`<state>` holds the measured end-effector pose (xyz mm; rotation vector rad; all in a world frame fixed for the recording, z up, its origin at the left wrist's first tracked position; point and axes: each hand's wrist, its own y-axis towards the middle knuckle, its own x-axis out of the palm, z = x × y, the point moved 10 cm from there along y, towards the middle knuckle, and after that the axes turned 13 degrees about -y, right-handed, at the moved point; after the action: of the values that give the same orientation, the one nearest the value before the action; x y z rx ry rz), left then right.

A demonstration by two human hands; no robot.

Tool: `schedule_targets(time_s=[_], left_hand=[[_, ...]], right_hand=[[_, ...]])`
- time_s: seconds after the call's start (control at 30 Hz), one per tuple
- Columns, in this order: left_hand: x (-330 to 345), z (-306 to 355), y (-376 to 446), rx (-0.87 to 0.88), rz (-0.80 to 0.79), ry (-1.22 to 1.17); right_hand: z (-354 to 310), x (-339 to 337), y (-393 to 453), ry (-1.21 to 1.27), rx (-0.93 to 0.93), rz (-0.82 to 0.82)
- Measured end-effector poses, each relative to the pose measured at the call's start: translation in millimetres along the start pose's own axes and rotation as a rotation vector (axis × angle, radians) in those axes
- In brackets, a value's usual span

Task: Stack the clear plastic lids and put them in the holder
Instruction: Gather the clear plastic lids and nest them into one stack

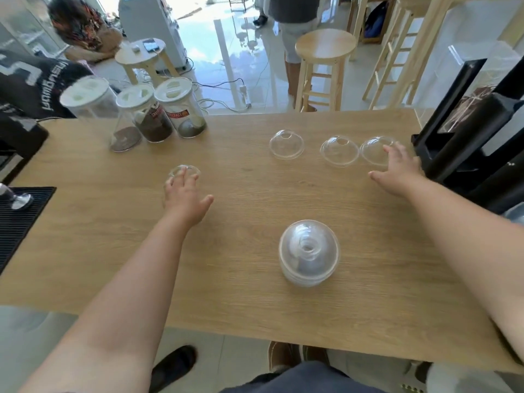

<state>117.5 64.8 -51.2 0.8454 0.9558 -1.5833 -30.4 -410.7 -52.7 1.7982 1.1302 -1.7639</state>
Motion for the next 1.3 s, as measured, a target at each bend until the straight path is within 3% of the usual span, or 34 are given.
schedule_targets(time_s=[0.03,0.1,0.23,0.5,0.83,1.0,1.1,1.3], left_hand=[[5,-6,7,-0.022,-0.008,0.016],[-18,-50,27,-0.122,0.035,0.061],[-22,-63,41,-0.106,-0.033,0.141],[8,13,-3,0.212,0.000,0.084],[69,69,-72,0.395,-0.073,-0.044],[58,81,-86,0.547,0.062,-0.177],[51,72,-70,0.480,0.080,-0.223],[68,61,-58,0.369,-0.120,-0.419]], right_hand=[[7,-3,2,-0.014,0.018,0.002],[-38,-5,24,-0.033,-0.071,-0.007],[-44,-7,32,-0.090,-0.054,-0.021],[-43,0,16,-0.147,-0.075,0.042],[-52,25,-61,-0.087,-0.181,0.128],[-50,27,-97,0.023,-0.211,0.256],[-43,31,-106,0.132,-0.213,0.296],[-34,51,-100,0.364,-0.172,0.151]])
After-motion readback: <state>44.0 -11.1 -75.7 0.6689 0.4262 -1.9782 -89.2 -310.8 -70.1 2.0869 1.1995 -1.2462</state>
